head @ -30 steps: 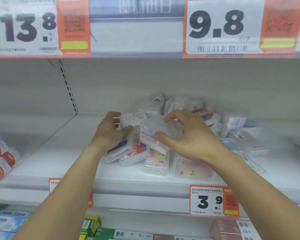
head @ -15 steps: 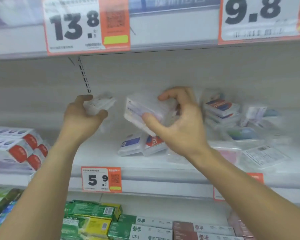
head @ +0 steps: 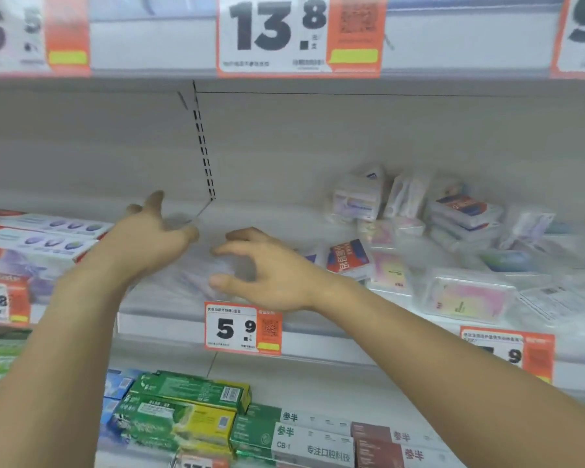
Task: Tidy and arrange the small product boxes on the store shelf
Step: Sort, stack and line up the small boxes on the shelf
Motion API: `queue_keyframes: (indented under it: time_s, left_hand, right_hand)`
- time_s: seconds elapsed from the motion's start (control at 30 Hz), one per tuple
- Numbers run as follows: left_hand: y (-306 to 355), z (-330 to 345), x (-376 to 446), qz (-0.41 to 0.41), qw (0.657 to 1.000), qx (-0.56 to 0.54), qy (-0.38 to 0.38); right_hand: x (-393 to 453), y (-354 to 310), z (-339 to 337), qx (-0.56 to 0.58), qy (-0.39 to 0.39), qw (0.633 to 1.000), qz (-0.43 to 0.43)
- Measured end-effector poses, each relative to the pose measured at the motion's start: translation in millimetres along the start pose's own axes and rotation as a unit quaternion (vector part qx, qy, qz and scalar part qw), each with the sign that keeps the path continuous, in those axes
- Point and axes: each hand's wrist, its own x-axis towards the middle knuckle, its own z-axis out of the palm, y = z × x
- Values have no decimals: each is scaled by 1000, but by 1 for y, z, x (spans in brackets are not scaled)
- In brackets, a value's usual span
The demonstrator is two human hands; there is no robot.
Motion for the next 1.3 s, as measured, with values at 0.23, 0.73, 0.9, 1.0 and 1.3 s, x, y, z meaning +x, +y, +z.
queue_keyframes:
  time_s: [0.23, 0.73, 0.9, 1.0, 1.3]
  left_hand:
    - [19, 19, -6, 106, 980, 150, -70]
    - [120, 56, -24, 214, 973, 4, -86]
    - [152, 71, -37, 153, 878, -325, -315]
    - [180, 82, -43, 156, 821, -424, -349]
    - [270, 122, -65, 170, 869, -427, -185]
  right_hand:
    - [-29, 36, -46, -222, 45, 968, 109]
    - [-67, 70, -57, -152, 216, 964, 34]
    - [-97, 69, -89, -23, 352, 935, 31]
    - [-115, 65, -120, -22, 325, 942, 84]
    - [-192, 102, -221, 194, 258, 897, 301]
